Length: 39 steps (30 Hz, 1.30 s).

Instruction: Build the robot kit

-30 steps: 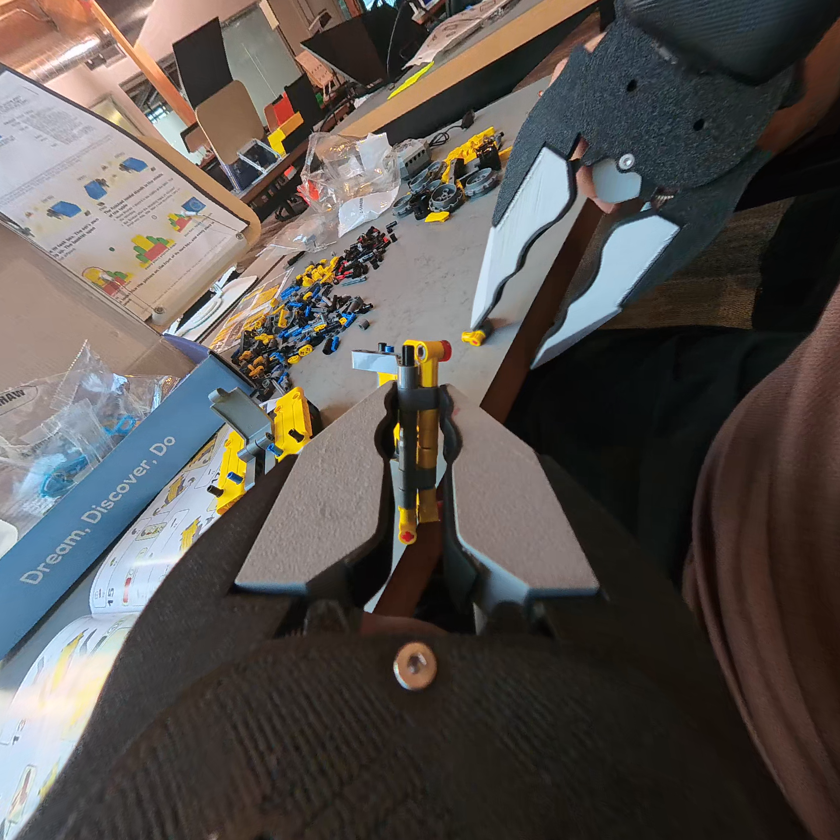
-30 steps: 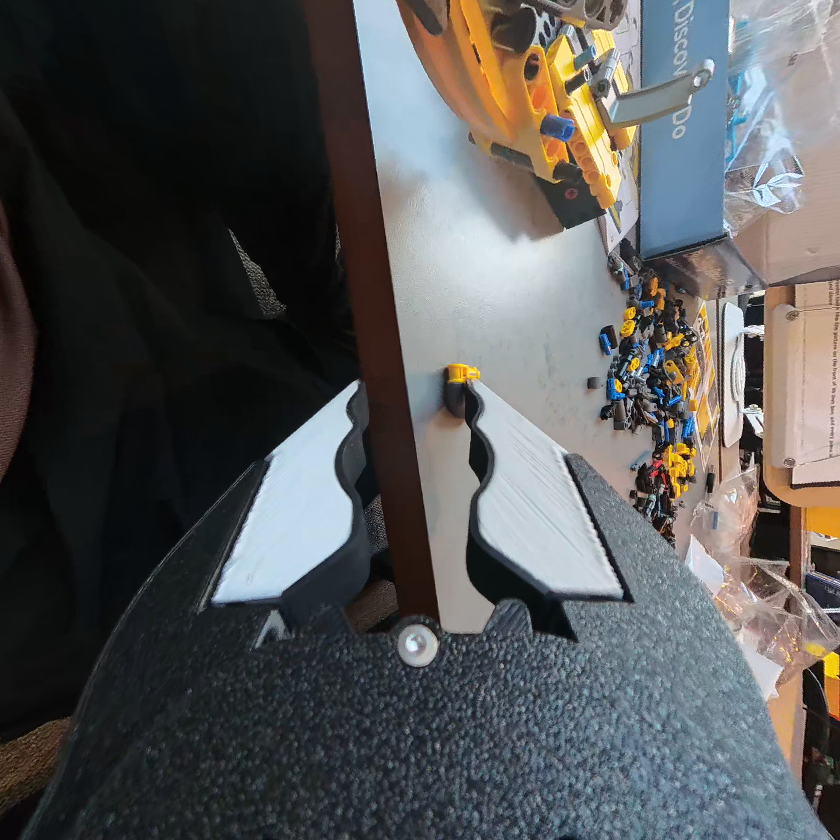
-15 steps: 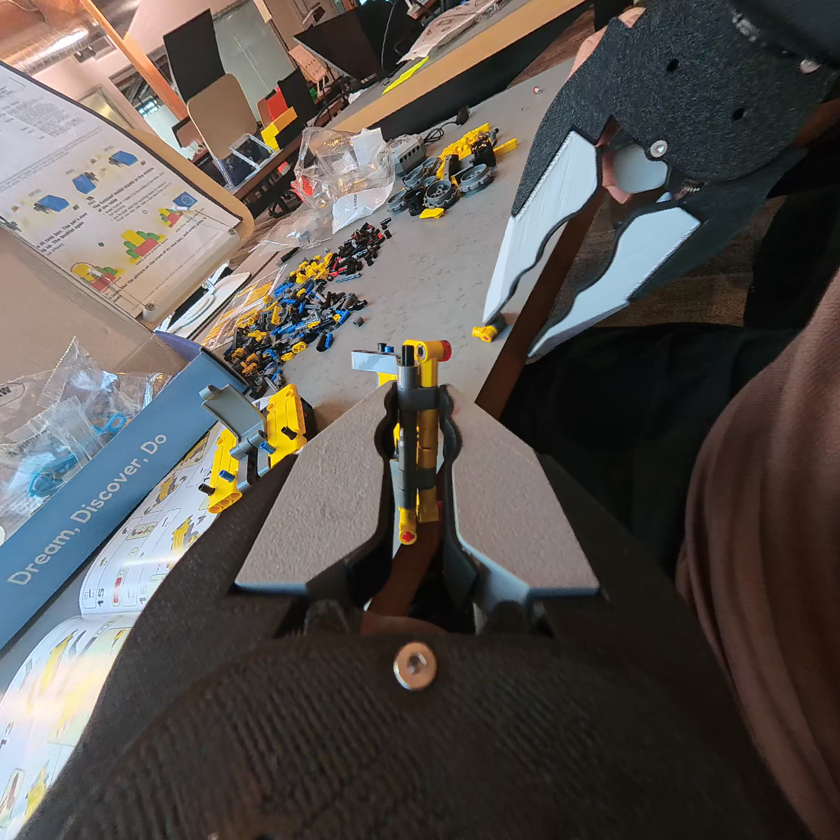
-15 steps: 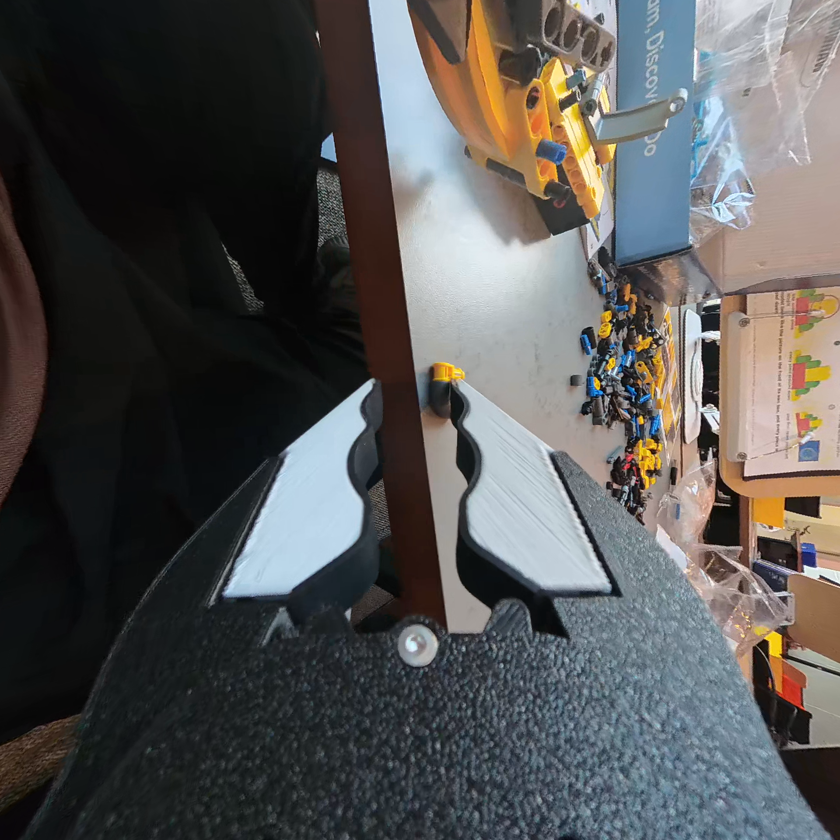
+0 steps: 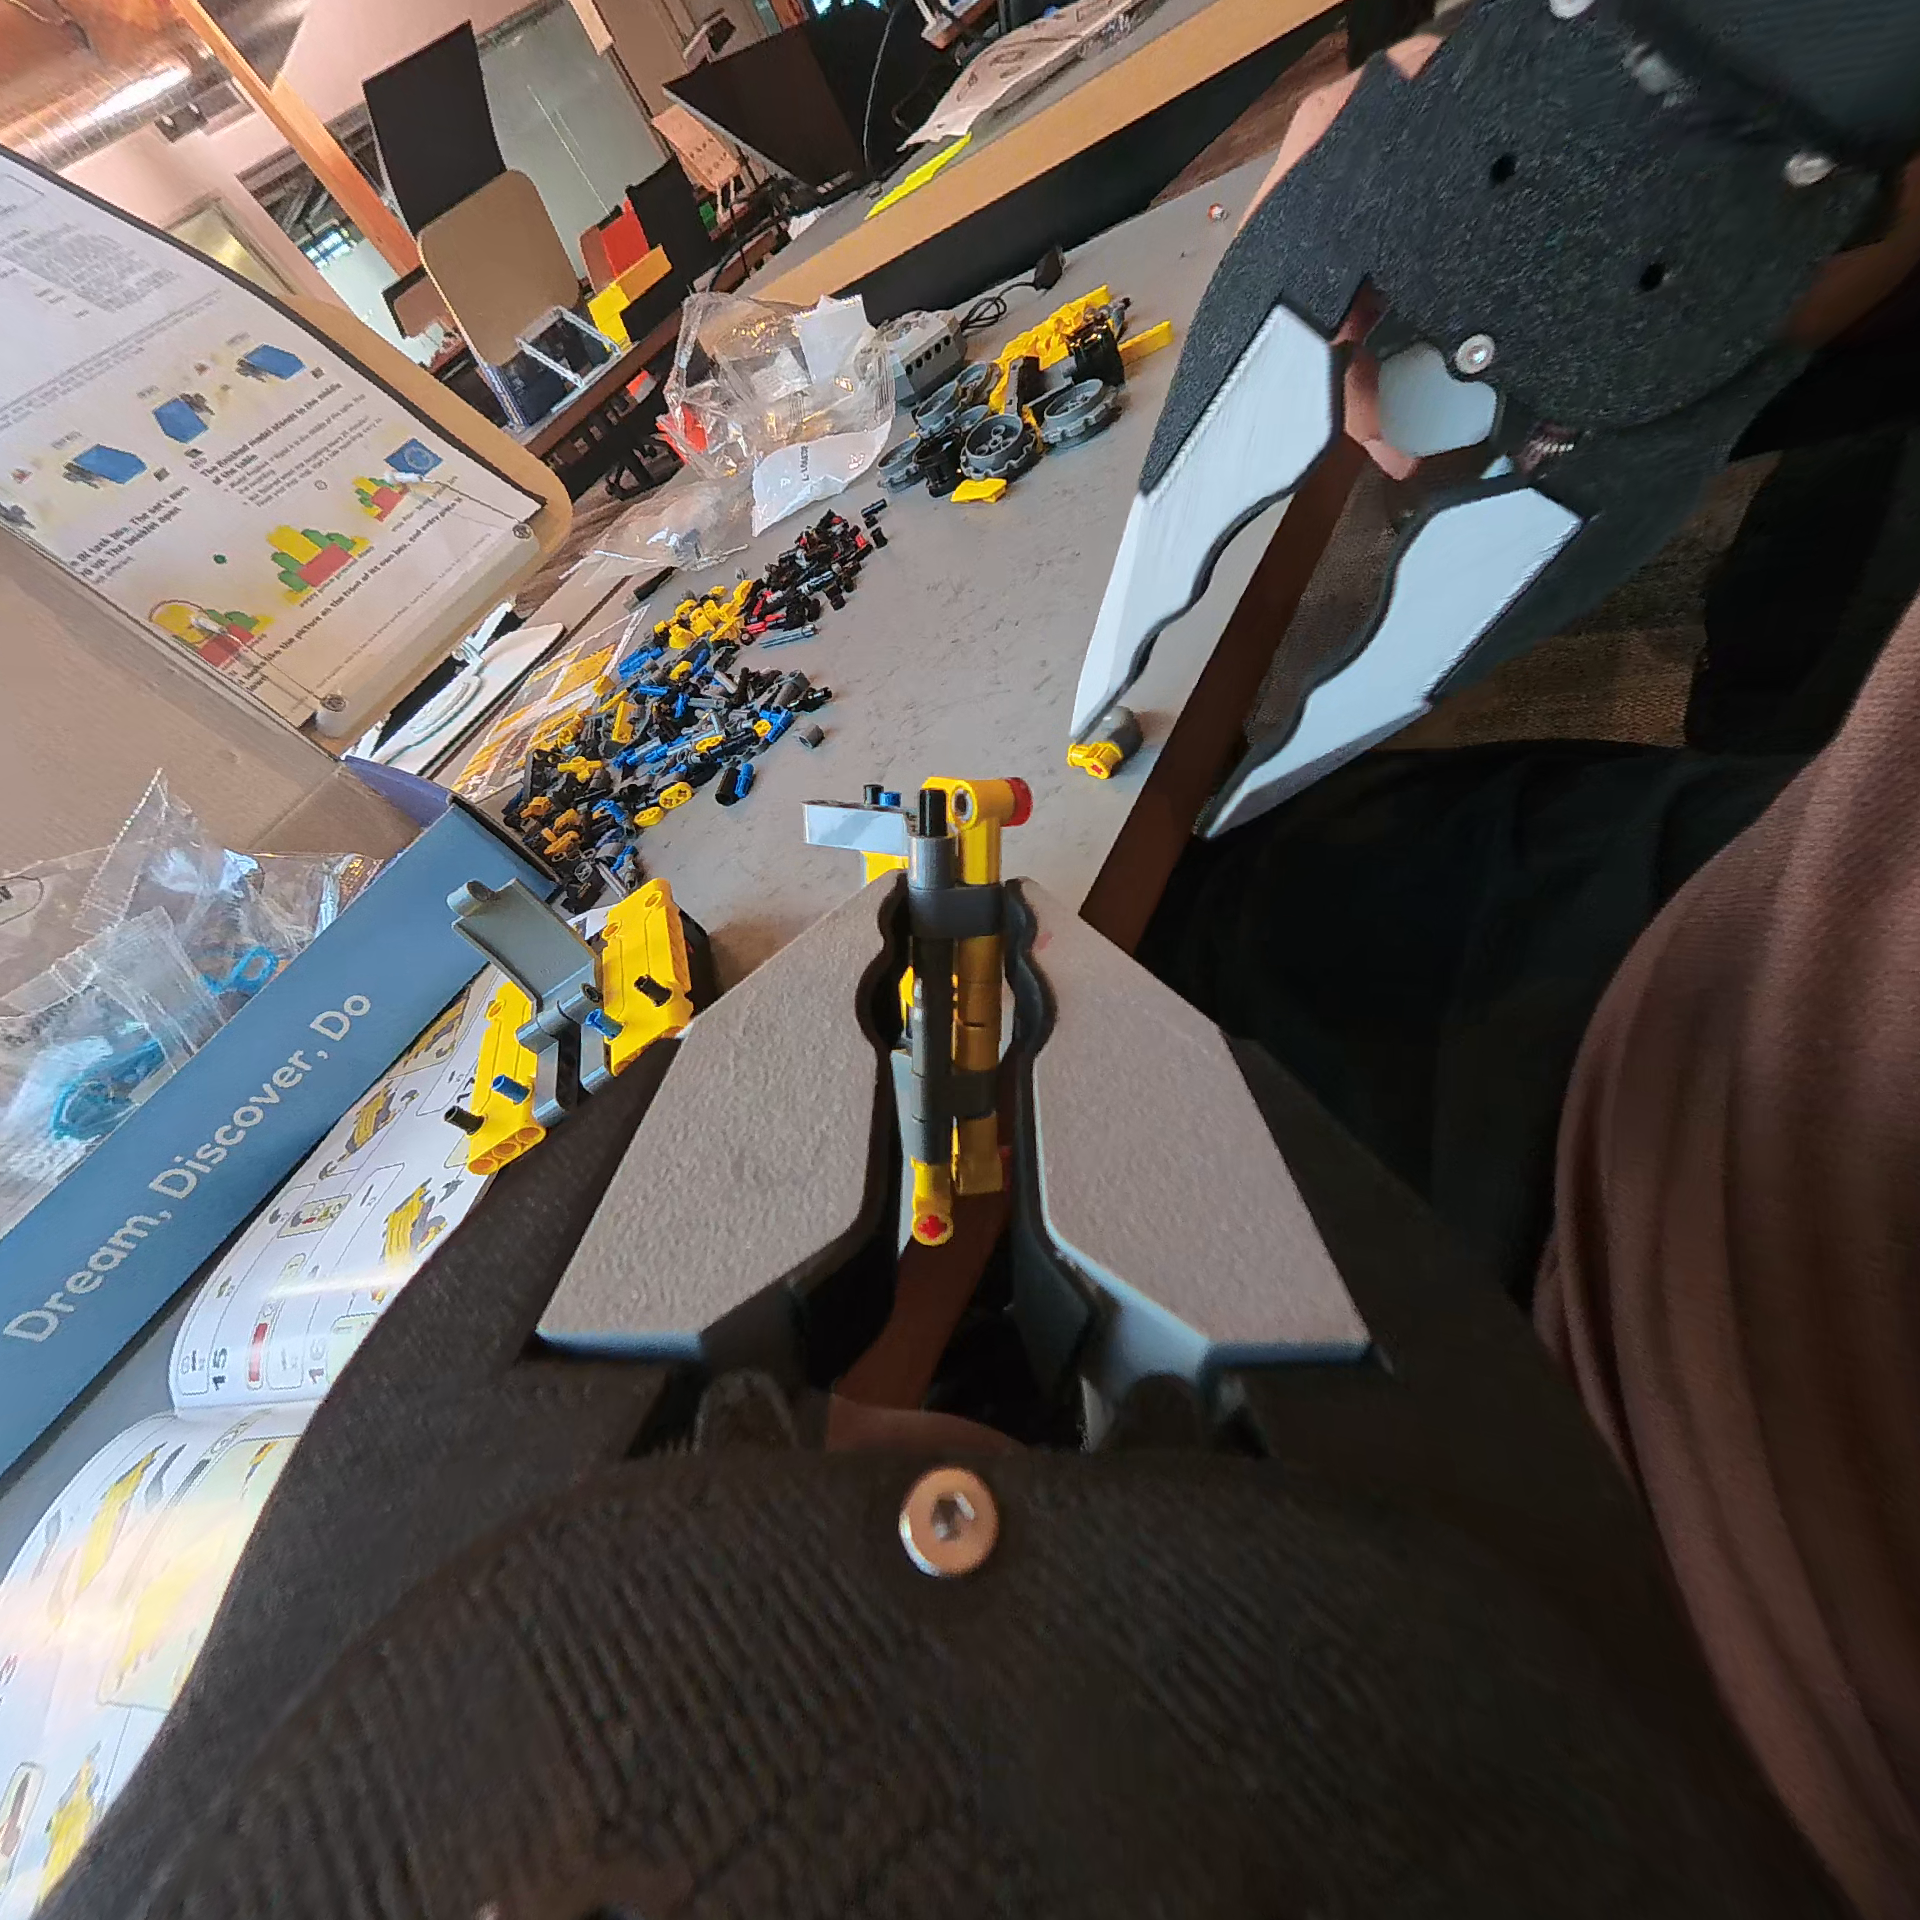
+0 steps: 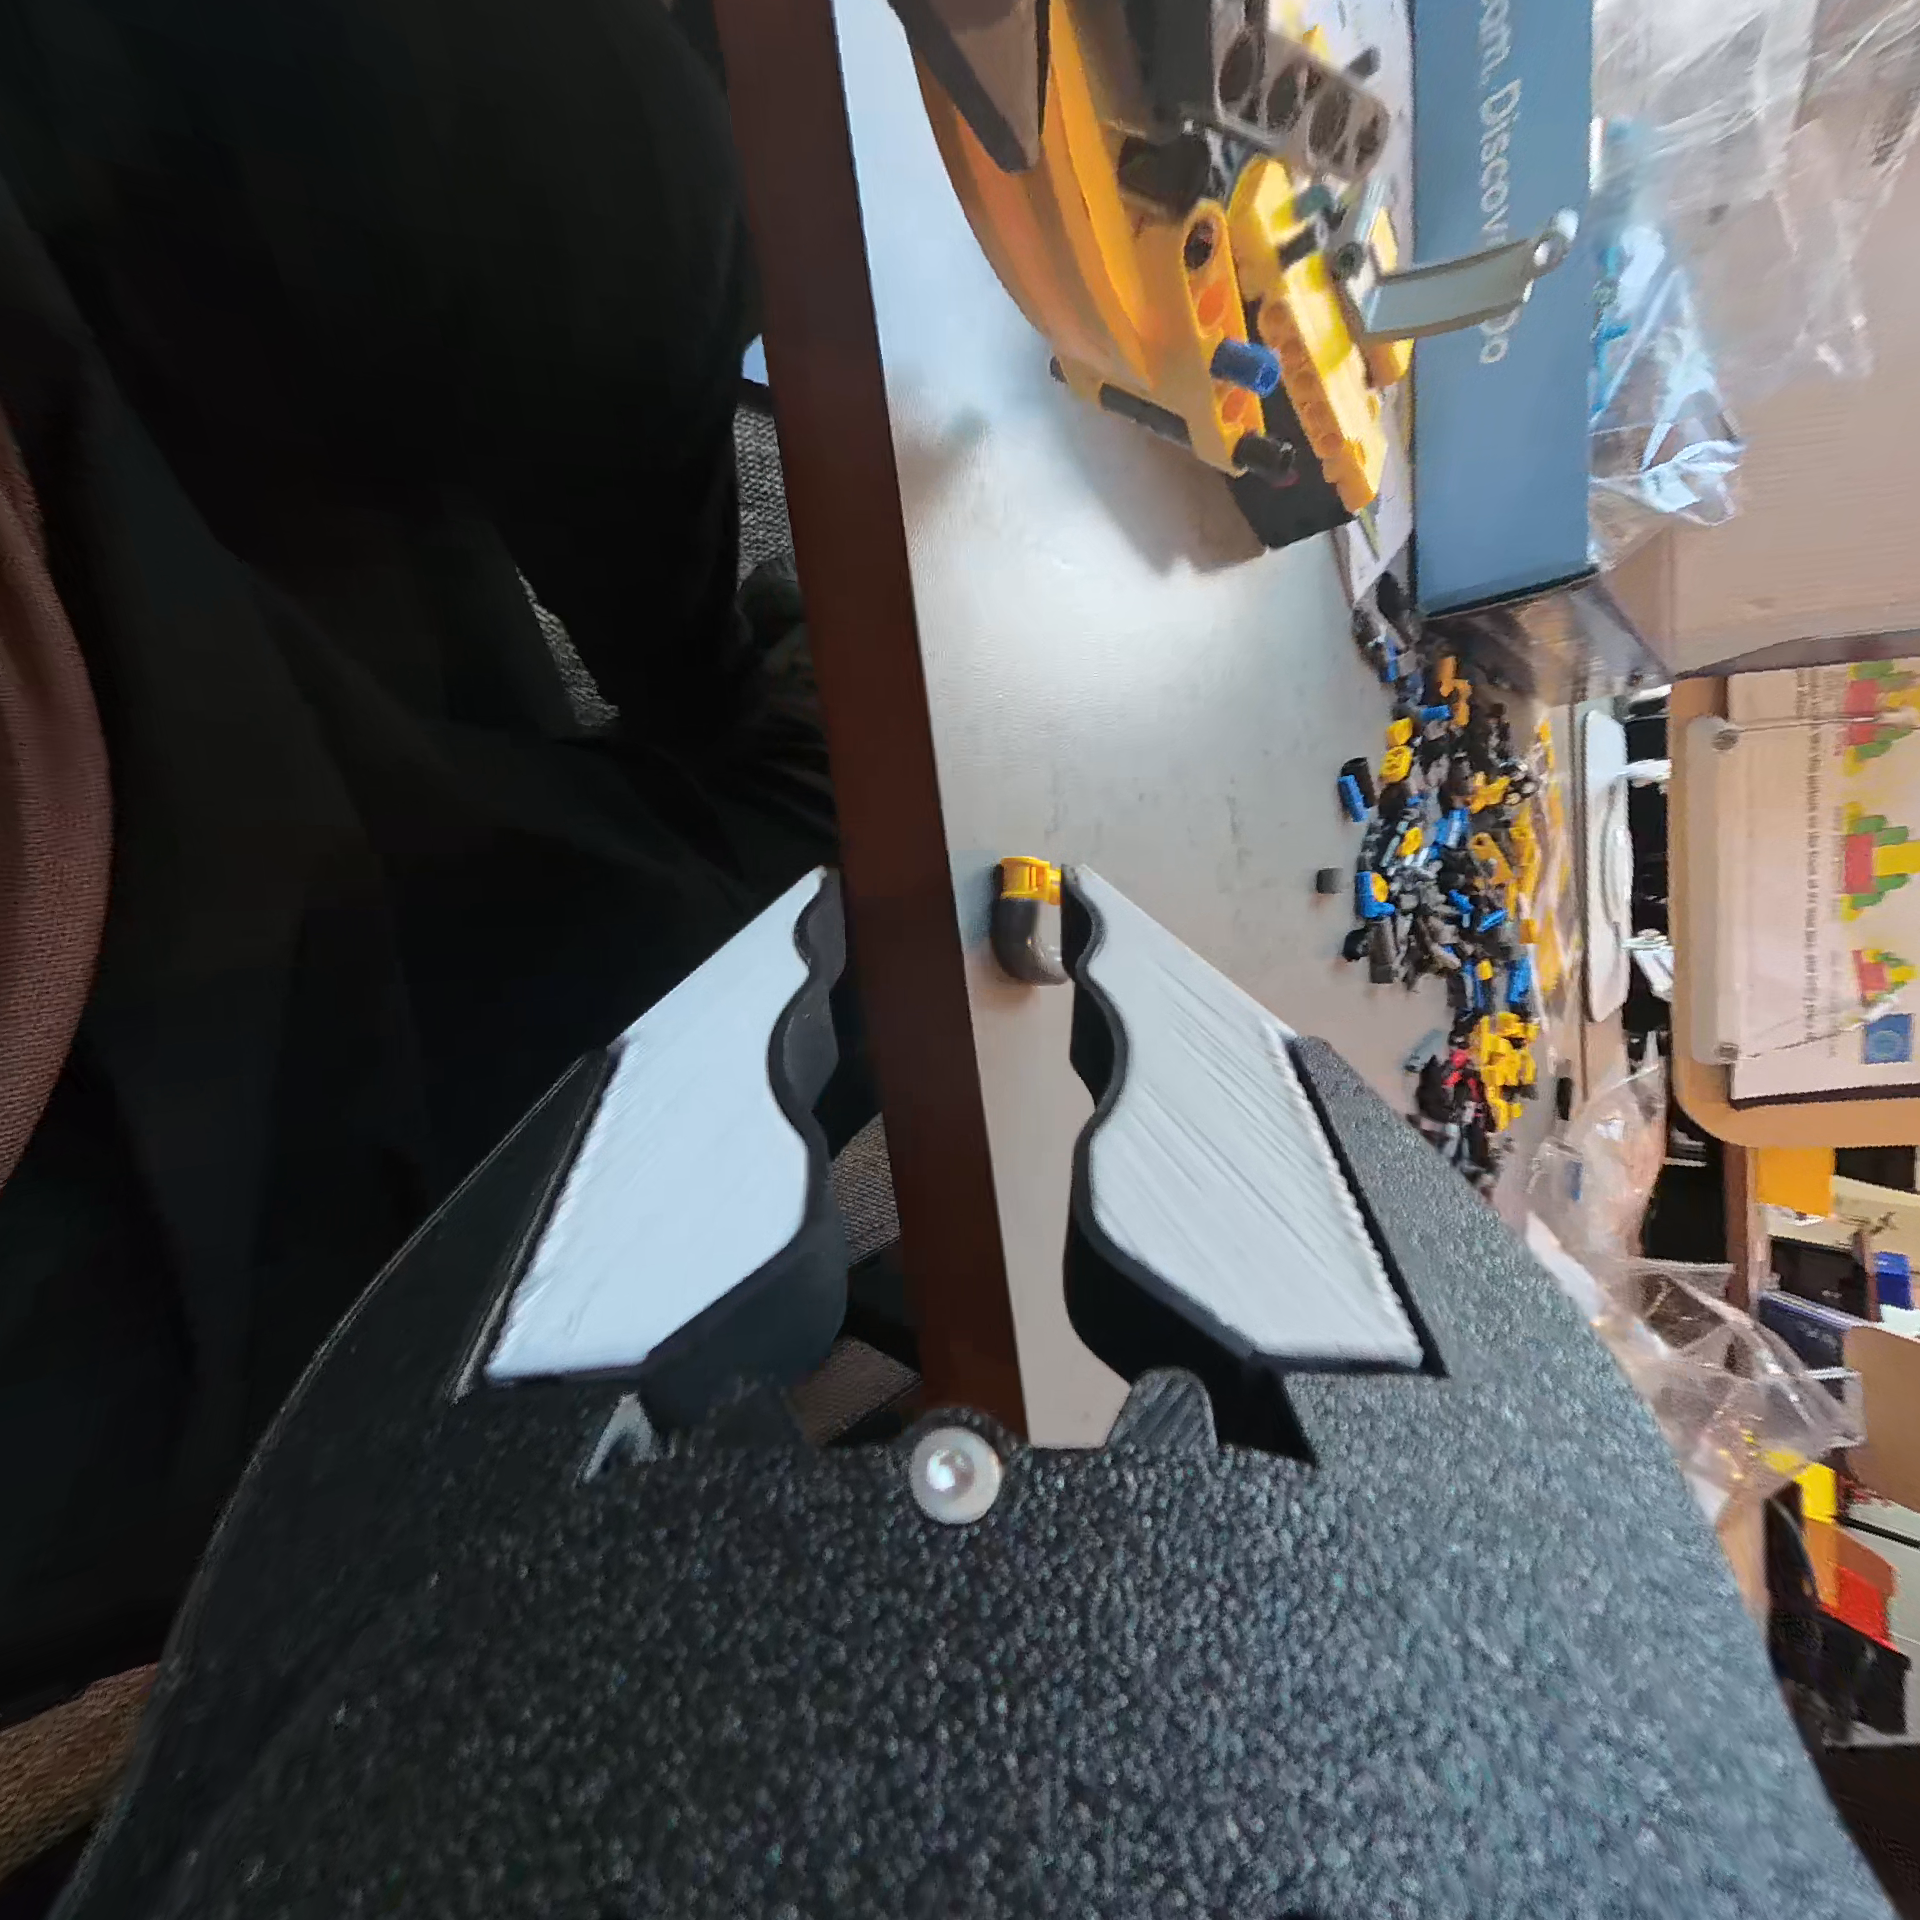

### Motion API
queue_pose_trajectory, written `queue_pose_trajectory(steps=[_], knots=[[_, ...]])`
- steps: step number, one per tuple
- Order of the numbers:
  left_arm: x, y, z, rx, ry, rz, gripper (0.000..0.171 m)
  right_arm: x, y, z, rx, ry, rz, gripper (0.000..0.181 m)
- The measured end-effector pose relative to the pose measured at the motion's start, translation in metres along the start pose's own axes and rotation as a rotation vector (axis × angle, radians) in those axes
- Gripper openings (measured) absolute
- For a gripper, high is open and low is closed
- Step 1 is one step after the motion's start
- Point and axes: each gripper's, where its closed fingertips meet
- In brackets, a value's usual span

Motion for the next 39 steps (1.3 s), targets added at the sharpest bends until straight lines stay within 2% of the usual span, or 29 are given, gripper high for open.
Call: queue_pose_trajectory(steps=[16, 22, 25, 28, 33, 39], knots=[[0.000, 0.000, 0.003, -0.014, 0.003, 0.002, 0.014, -0.002, 0.007, 0.003, -0.052, 0.057, 0.002, 0.013], [0.000, 0.000, 0.007, -0.038, -0.006, 0.005, 0.014, -0.002, 0.010, 0.003, -0.053, 0.079, 0.016, 0.010], [0.002, 0.001, 0.008, -0.052, -0.002, 0.012, 0.014, 0.004, 0.016, 0.008, -0.034, 0.021, 0.079, 0.010], [0.000, 0.001, 0.009, -0.074, 0.020, 0.006, 0.014, 0.019, 0.028, 0.019, 0.037, -0.127, 0.217, 0.009], [0.007, 0.004, 0.026, -0.225, 0.150, 0.009, 0.014, 0.060, 0.064, 0.032, 0.325, -0.382, 0.529, 0.009], [0.018, 0.012, 0.049, -0.346, 0.255, 0.025, 0.014, 0.095, 0.096, 0.022, 0.650, -0.509, 0.728, 0.008]])
Point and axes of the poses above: each gripper's, where its closed fingertips meet, y back along the fingers, x out of its top, z = x × y across the jaws, and after that the axes turned 10 degrees about y, right-handed
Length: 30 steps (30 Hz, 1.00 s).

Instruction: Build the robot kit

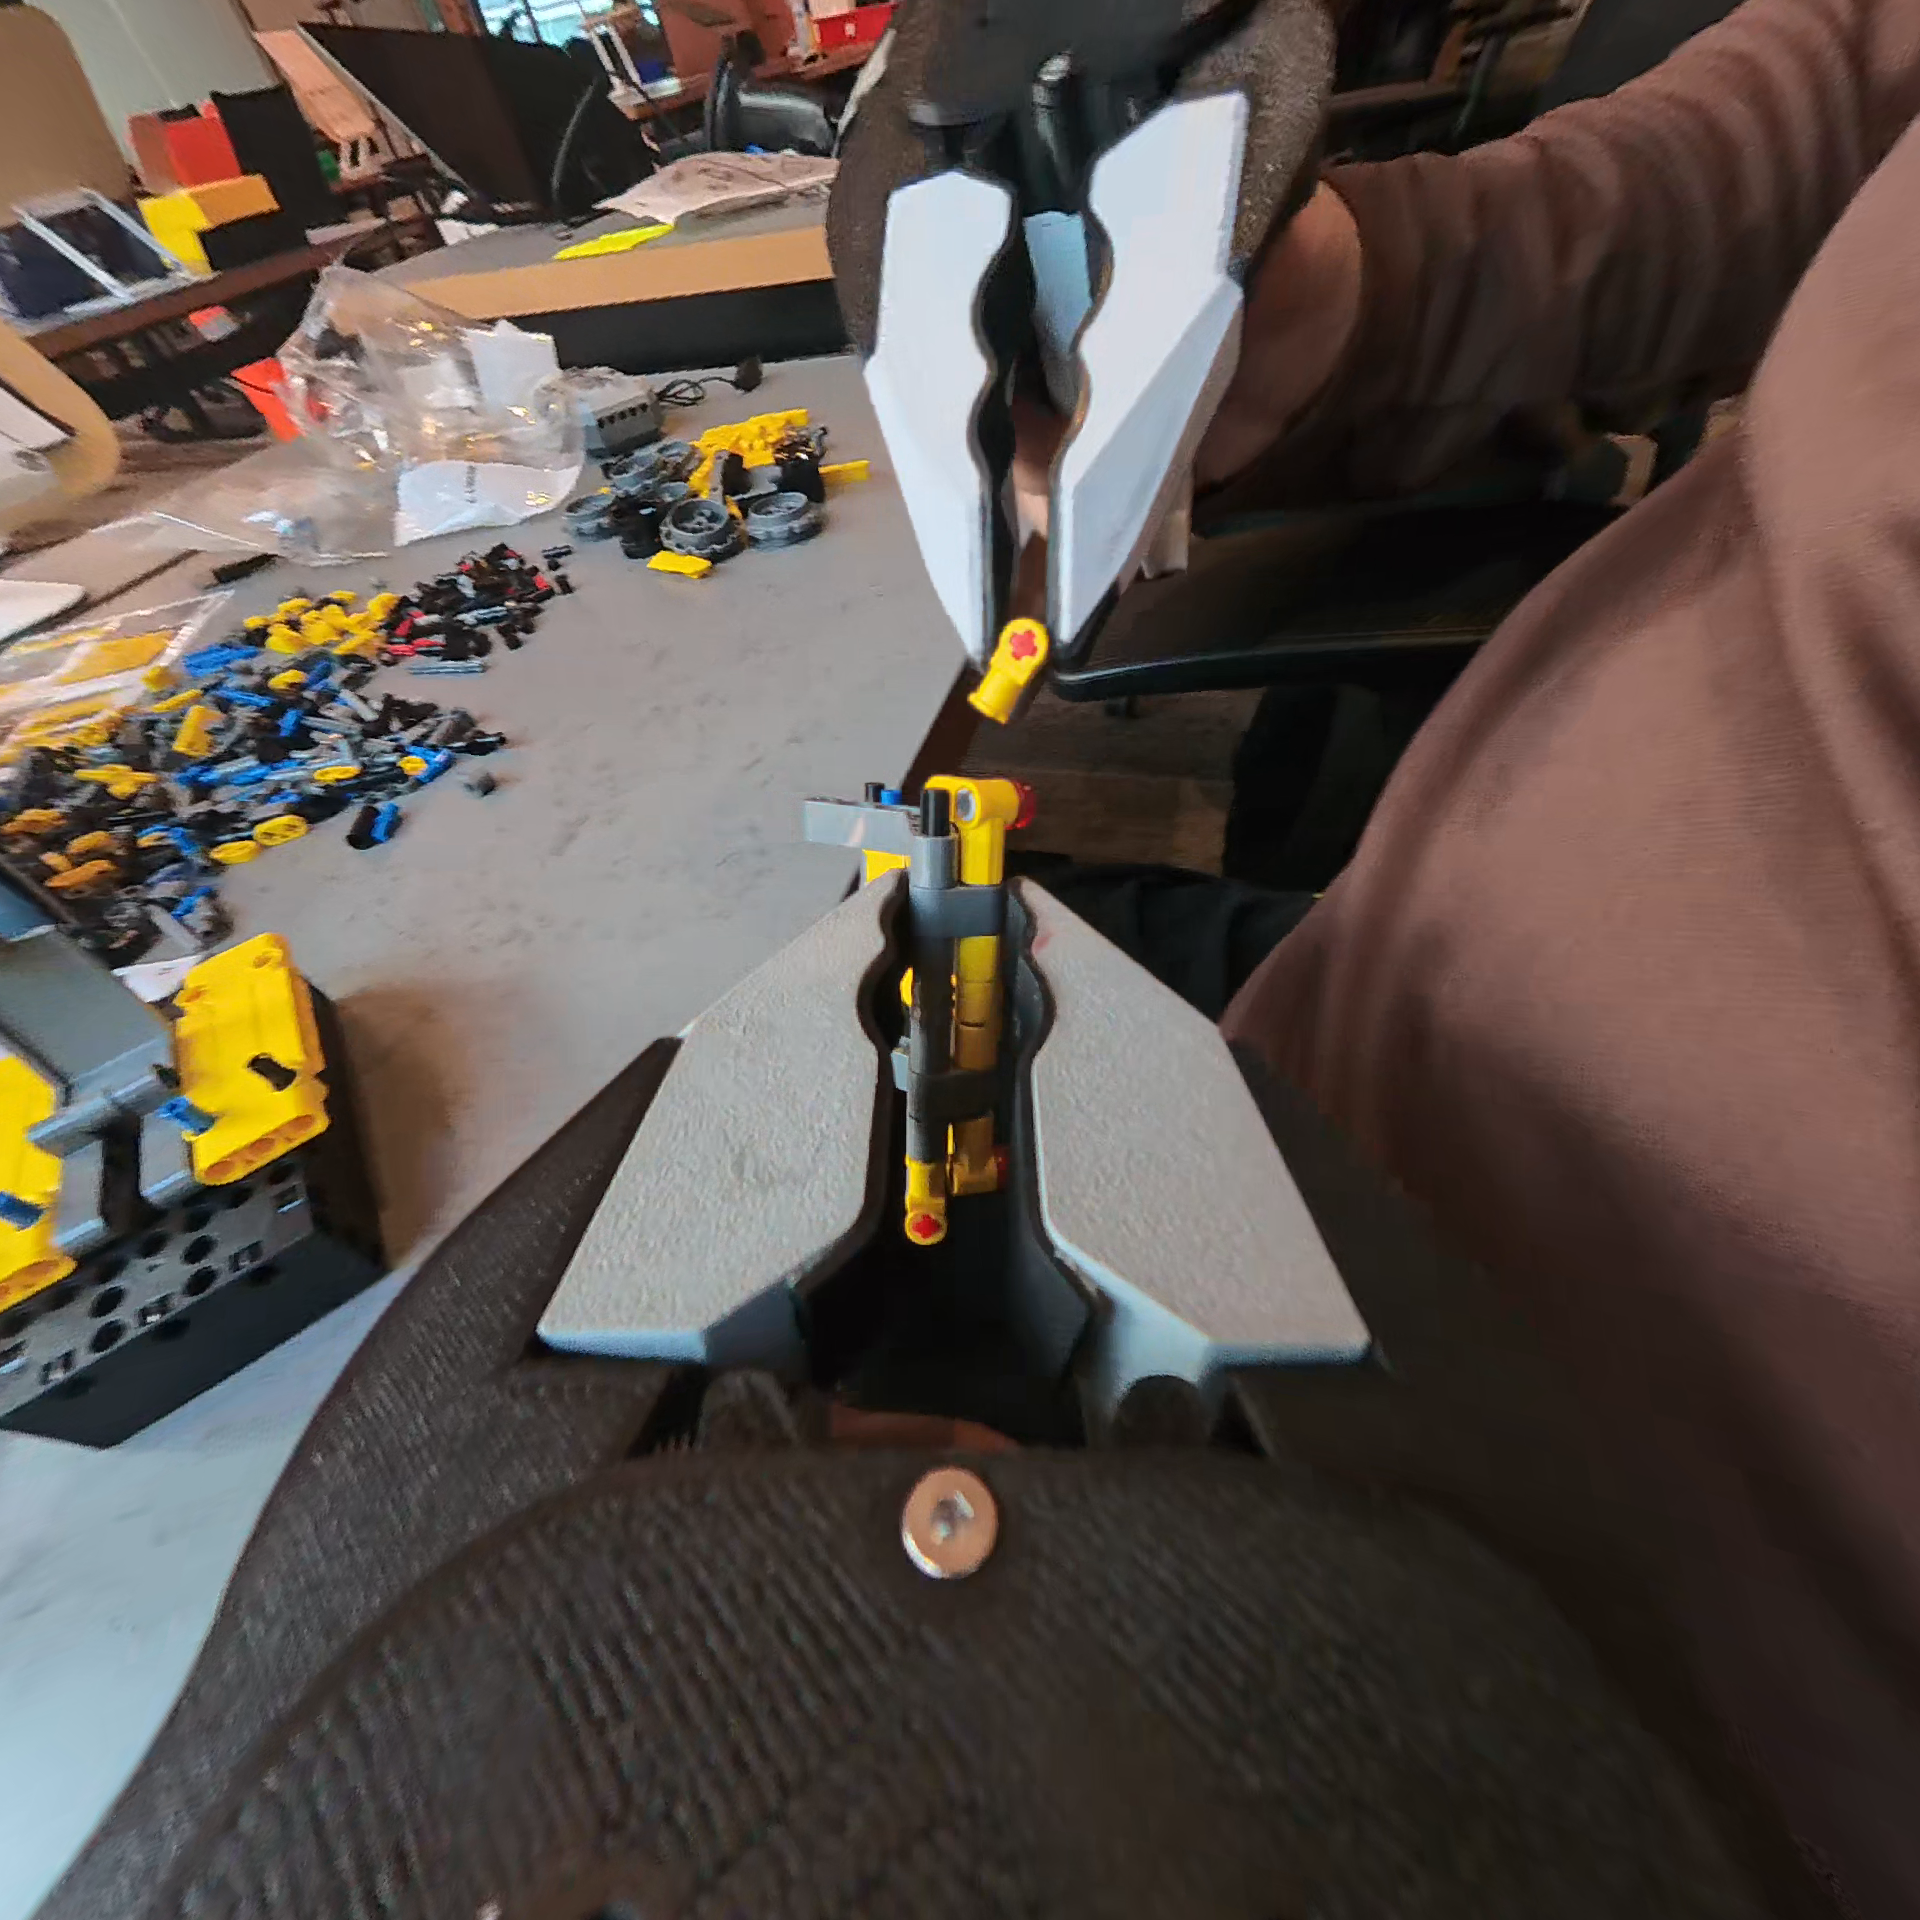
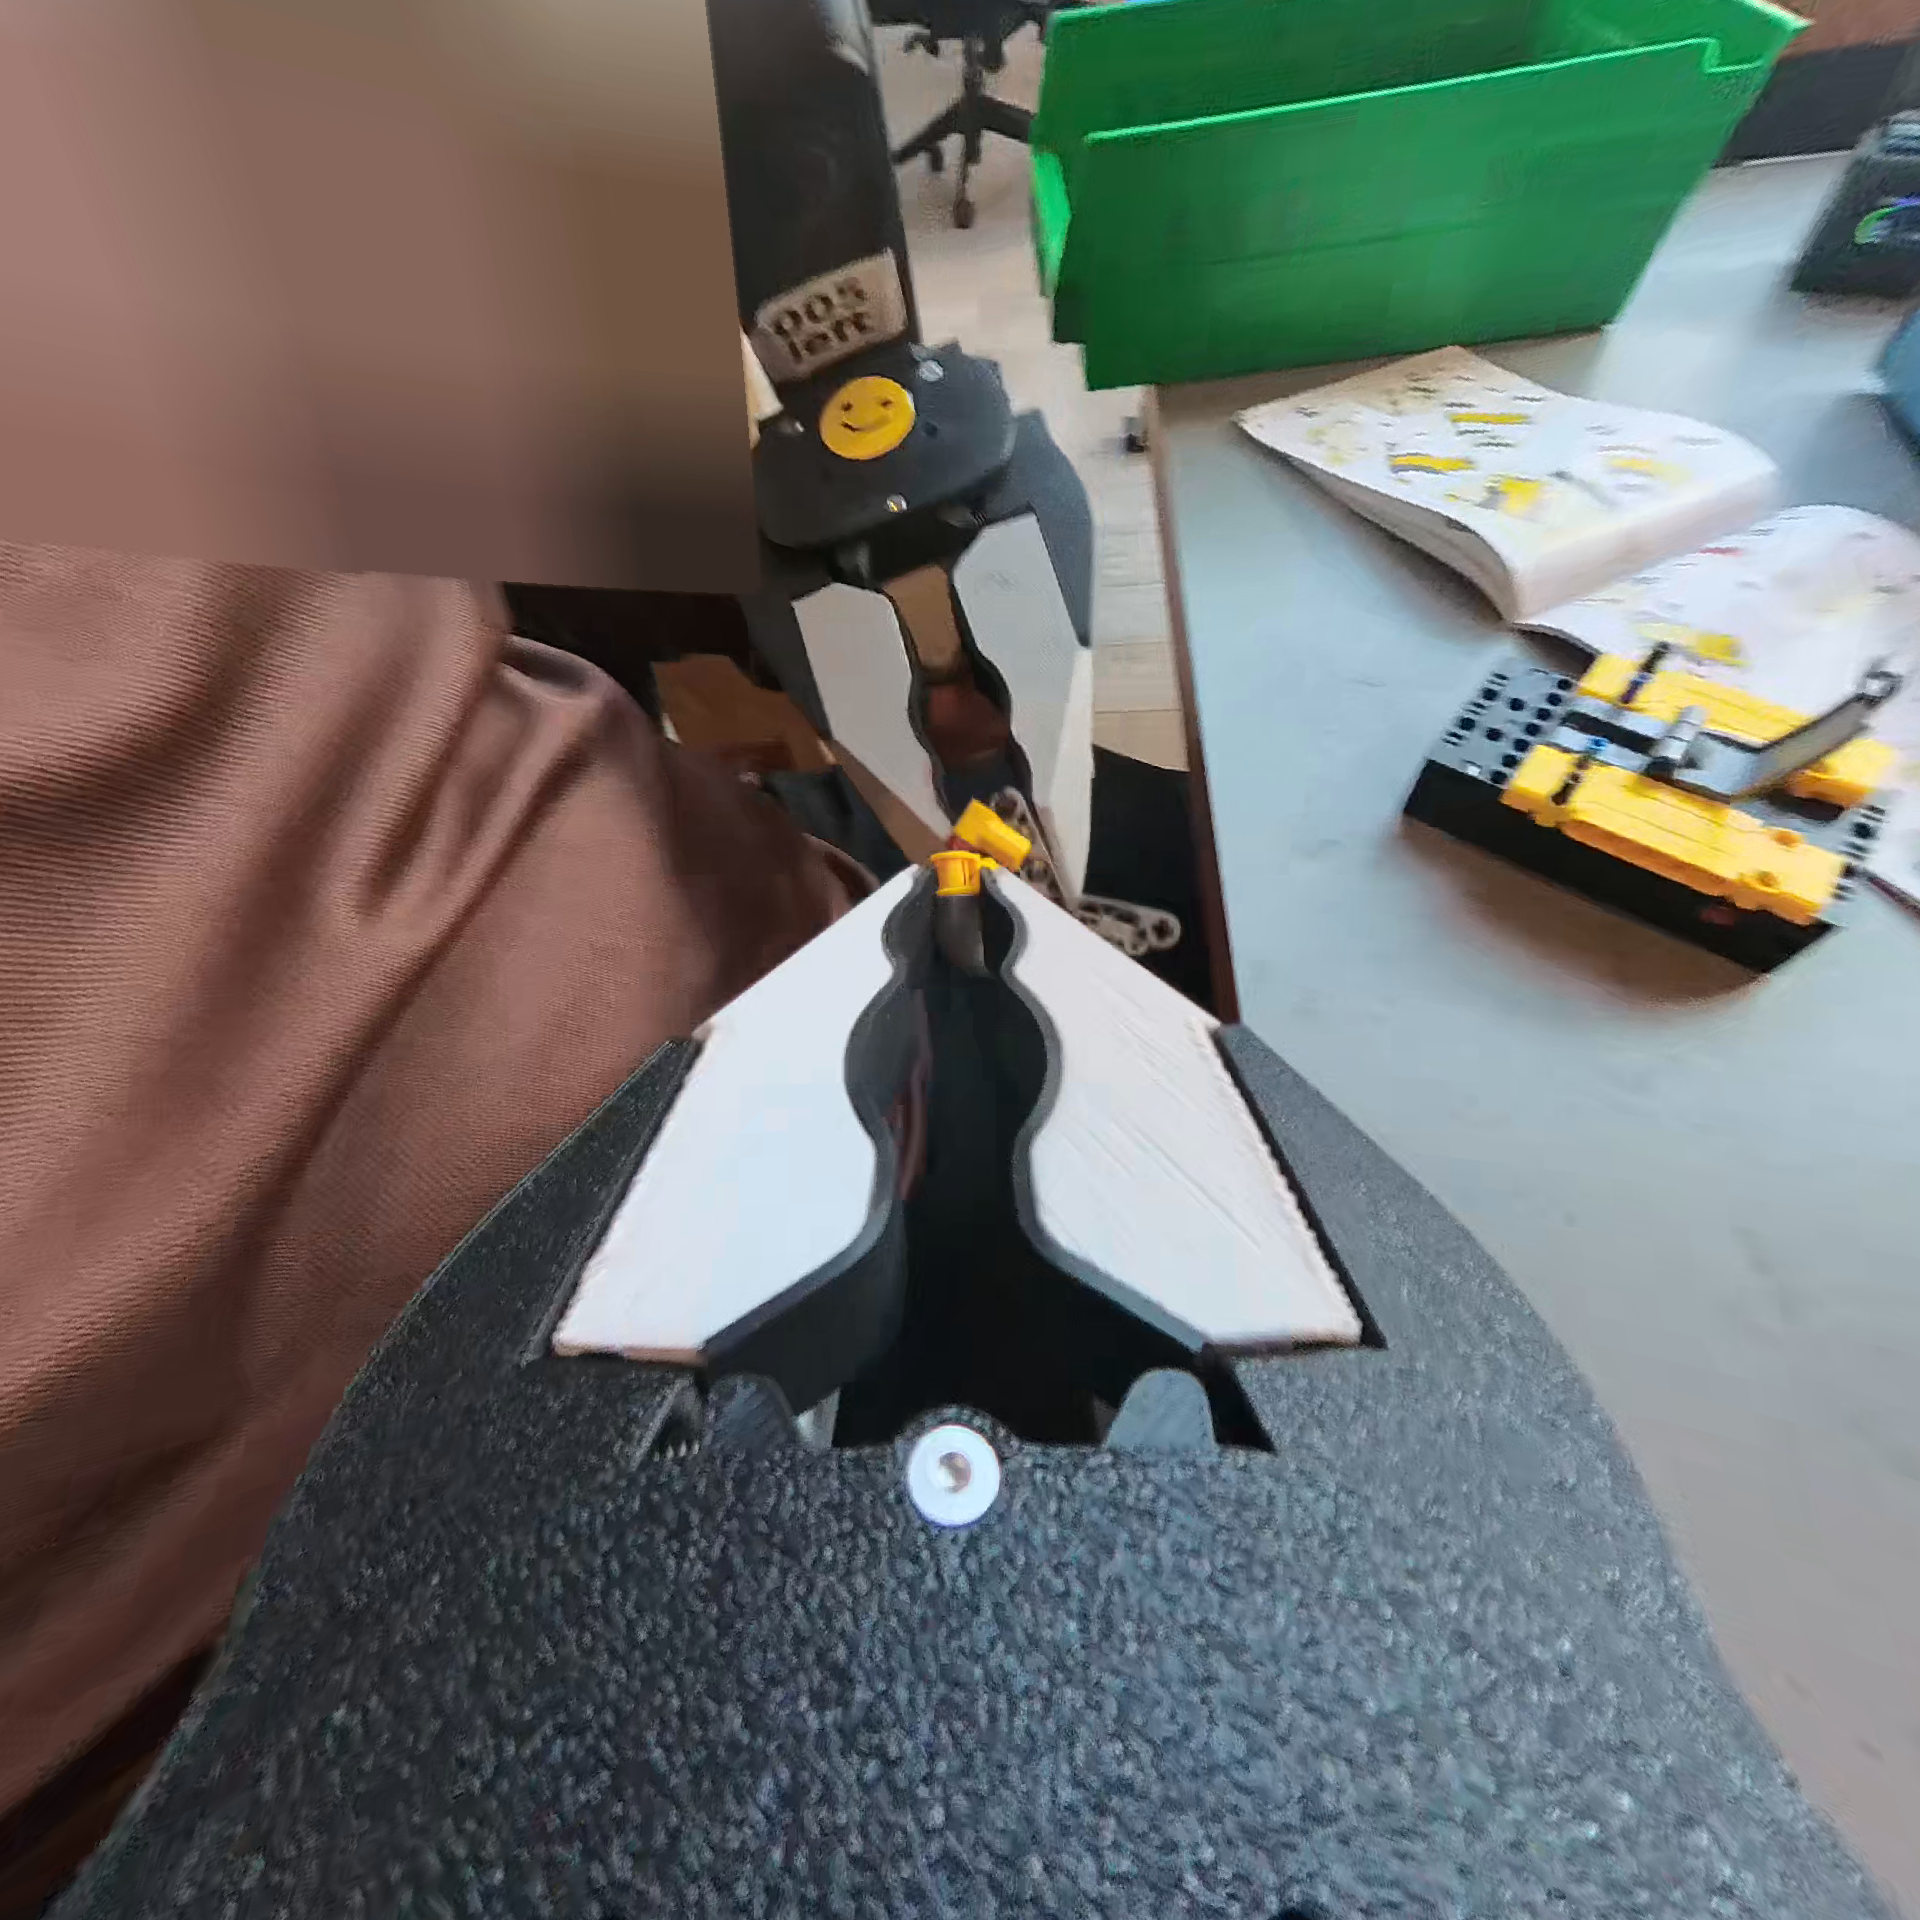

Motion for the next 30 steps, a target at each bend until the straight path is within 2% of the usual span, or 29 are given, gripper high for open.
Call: queue_pose_trajectory(steps=[3, 7, 11, 20, 30], knots=[[-0.010, -0.002, 0.022, -0.116, 0.041, -0.037, 0.013, 0.008, -0.004, -0.011, 0.067, -0.011, 0.017, 0.008], [-0.010, -0.003, 0.044, -0.214, 0.104, -0.022, 0.014, 0.007, -0.010, -0.033, 0.200, -0.047, -0.019, 0.008], [-0.015, -0.002, 0.064, -0.305, 0.127, -0.043, 0.014, -0.002, -0.010, -0.041, 0.226, -0.063, -0.054, 0.008], [-0.021, -0.010, 0.070, -0.260, 0.086, -0.062, 0.014, -0.015, -0.005, -0.058, 0.366, -0.197, -0.087, 0.008], [-0.022, -0.010, 0.073, -0.269, 0.086, -0.075, 0.014, -0.016, -0.004, -0.055, 0.362, -0.203, -0.067, 0.008]])
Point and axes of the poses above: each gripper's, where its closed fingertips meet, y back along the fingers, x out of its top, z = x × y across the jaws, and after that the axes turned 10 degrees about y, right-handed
